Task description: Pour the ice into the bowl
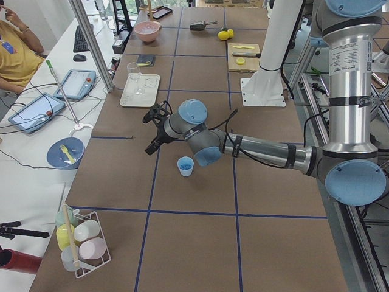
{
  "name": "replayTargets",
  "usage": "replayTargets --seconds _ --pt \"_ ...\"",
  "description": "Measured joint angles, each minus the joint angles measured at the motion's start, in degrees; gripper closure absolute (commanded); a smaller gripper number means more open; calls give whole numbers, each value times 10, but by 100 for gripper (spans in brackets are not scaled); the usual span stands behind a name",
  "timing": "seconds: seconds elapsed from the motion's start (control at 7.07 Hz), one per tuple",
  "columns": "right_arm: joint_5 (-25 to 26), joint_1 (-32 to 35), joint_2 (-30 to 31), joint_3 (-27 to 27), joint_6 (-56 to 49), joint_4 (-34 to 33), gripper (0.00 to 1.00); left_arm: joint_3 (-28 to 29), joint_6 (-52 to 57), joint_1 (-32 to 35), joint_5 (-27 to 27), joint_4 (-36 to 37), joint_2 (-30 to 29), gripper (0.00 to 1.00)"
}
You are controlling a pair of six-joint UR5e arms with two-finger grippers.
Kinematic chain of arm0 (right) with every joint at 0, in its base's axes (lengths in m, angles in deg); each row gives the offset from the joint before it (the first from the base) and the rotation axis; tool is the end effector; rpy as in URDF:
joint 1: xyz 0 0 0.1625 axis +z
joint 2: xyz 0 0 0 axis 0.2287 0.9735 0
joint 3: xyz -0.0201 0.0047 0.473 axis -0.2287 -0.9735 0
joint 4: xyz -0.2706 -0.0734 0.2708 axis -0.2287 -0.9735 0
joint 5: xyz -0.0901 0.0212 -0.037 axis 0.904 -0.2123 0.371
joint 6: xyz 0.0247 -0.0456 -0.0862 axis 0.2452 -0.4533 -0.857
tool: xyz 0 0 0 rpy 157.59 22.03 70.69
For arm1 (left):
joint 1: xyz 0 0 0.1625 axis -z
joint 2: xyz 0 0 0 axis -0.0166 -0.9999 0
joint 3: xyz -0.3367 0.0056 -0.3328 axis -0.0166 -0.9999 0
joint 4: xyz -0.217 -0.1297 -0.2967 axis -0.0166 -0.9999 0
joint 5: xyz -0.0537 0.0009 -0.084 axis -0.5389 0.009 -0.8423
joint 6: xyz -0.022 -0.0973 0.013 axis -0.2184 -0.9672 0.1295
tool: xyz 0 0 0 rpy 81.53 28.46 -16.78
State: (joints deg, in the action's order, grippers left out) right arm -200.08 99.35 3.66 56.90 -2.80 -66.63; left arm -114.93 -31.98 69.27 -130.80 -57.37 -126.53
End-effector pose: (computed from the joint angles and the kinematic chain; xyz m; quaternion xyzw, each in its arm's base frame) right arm 0.0336 -0.4677 0.6589 0.0735 -0.3624 -0.1027 0.9234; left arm 0.0605 -0.4276 0.5395 0.3704 0.3868 0.0523 0.8429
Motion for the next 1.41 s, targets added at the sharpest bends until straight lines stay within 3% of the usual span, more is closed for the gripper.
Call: replayTargets --seconds 0.42,0.71,0.99,1.41 --pt "0 0 1 2 0 1 0 -17 -174 -162 170 -139 110 0" --pt "1 1 2 5 0 0 0 -17 -250 -265 290 -162 159 0" --pt "0 1 3 8 0 0 0 -12 -284 -326 373 -178 188 0" --pt "1 0 10 11 0 0 0 9 -349 -423 458 -180 193 0"
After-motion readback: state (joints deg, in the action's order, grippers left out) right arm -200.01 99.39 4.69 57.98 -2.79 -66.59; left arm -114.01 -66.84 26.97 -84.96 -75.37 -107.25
